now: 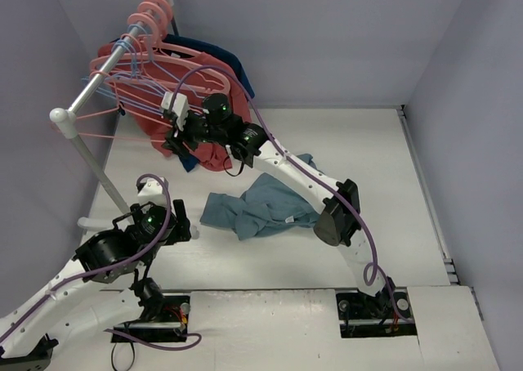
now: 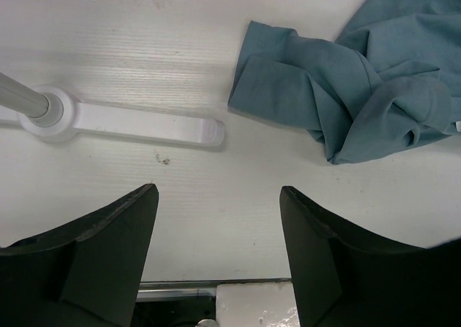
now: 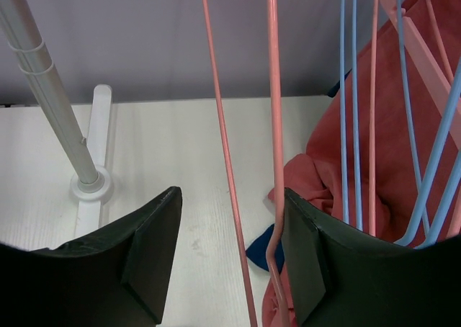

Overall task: Place the t-shirt on the hanger
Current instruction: Pick up the hanger from the clothesline.

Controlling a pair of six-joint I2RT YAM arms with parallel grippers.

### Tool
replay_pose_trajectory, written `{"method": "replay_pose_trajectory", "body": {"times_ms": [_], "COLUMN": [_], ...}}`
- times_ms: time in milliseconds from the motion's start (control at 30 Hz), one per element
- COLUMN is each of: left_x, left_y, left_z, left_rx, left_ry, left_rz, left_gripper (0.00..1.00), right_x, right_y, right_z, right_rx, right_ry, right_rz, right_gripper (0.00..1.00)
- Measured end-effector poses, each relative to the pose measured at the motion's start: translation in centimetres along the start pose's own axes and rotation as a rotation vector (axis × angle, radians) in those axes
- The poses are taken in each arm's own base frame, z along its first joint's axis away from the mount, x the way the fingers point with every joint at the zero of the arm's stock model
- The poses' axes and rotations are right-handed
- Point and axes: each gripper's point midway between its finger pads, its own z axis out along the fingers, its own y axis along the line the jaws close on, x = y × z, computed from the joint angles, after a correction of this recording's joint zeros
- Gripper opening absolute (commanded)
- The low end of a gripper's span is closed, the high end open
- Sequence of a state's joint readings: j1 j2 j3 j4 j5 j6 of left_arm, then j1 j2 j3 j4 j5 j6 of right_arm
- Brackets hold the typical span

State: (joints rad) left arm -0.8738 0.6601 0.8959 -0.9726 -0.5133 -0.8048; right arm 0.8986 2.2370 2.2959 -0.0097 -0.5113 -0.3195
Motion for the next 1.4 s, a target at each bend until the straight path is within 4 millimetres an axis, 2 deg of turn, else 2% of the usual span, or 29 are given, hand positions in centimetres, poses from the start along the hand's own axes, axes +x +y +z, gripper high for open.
{"method": "replay_pose_trajectory", "body": {"times_ms": [100,233,500,800,900,1033,1200,1400], "left_x": [0.0,-0.1,-0.1,-0.2,-0.2,-0.2,-0.1,0.0], "left_y": [0.0,-0.1,0.0,0.0,0.0,0.0,-0.1,-0.1], "left_z": [0.1,0.1,0.1,0.1,0.1,0.1,0.1,0.0], "left_rx": [-0.005,-0.007,-0.007,-0.008,-0.007,-0.007,-0.005,-0.001], "left_ry": [0.005,0.008,0.008,0.009,0.009,0.009,0.011,0.015], "left_rz": [0.015,0.028,0.047,0.051,0.051,0.051,0.051,0.050], "left_gripper": [0.64,0.64,0.64,0.64,0.64,0.64,0.64,0.64], "right_x": [0.0,0.3,1.7,1.3,1.3,1.2,0.9,0.8], "right_y": [-0.2,-0.5,-0.8,-1.1,-1.1,-1.1,-1.2,-1.2], "right_z": [0.1,0.7,1.2,1.3,1.3,1.3,1.3,1.3], "right_rx": [0.007,0.016,0.034,0.049,0.049,0.050,0.053,0.054], "right_ry": [-0.003,-0.006,0.018,0.007,0.006,0.000,-0.010,-0.016], "right_rz": [-0.002,-0.004,0.003,0.000,0.001,0.002,0.009,0.024], "right_gripper": [0.39,0.21,0.01,0.01,0.05,0.06,0.00,0.00]}}
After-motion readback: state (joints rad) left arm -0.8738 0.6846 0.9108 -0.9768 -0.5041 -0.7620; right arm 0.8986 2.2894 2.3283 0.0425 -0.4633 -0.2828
